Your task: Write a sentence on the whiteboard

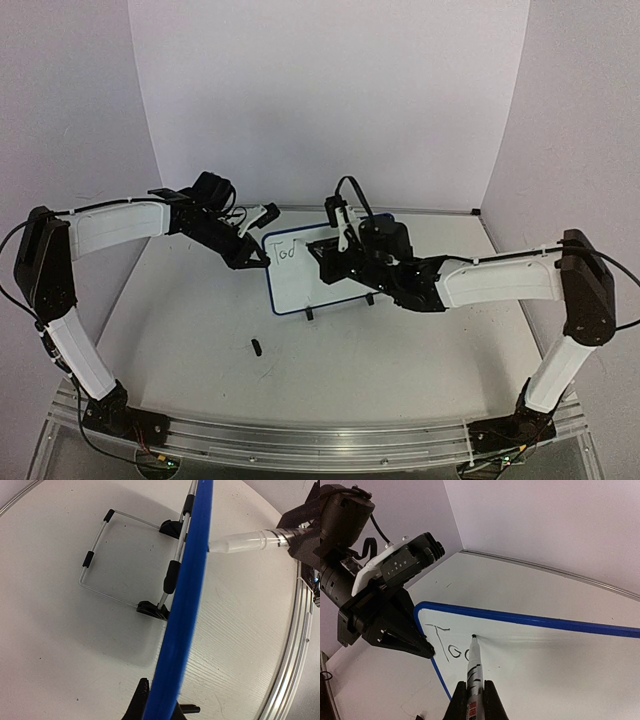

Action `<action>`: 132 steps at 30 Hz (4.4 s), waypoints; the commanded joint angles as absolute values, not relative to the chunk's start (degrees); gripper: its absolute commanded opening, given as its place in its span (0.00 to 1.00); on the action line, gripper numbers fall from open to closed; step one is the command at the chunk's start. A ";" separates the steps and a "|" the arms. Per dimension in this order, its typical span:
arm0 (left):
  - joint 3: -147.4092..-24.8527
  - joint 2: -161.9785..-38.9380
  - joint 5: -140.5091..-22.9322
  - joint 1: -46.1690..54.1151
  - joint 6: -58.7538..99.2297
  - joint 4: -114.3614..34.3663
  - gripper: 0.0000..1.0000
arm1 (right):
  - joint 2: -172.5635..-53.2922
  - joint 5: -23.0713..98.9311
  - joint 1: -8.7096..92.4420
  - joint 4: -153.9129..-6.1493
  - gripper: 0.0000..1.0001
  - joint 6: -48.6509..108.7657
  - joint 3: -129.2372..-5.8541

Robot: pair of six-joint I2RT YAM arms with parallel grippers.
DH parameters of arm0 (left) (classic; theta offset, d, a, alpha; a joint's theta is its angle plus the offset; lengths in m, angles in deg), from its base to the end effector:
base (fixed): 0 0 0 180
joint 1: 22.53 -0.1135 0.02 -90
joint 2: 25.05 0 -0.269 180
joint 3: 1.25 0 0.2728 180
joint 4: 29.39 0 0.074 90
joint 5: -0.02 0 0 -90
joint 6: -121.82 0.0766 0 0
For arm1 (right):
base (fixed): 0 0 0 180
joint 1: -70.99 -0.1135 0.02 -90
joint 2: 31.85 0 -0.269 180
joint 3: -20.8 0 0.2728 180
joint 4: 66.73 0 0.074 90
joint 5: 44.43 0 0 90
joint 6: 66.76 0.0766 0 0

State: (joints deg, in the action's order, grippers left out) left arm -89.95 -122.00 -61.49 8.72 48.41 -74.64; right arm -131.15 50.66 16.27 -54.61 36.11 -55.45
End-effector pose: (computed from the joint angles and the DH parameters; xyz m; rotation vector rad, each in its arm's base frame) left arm 0.3286 -0.2422 0.2278 1.1949 2.1820 -0.7285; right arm 0.2724 0.3733 0.2437 -0.5895 1.7292 0.7707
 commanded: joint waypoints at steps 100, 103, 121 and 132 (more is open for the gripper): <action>-90.78 -123.84 -64.95 9.61 49.77 -76.23 0.00 | -128.17 52.02 18.31 -52.54 0.00 38.45 -51.66; -90.78 -123.84 -64.96 9.60 49.78 -76.32 0.00 | -127.74 51.89 18.28 -52.46 0.00 38.36 -51.72; -90.78 -124.02 -65.09 9.65 49.80 -76.31 0.00 | -131.51 50.51 18.34 -52.18 0.00 40.38 -50.31; -90.78 -124.09 -65.08 9.74 49.83 -76.35 0.00 | -129.10 52.28 18.31 -52.21 0.00 39.46 -49.49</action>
State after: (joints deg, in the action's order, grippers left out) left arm -89.95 -122.26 -61.78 9.09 48.38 -74.59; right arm -130.41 49.41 17.87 -53.28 39.84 -50.61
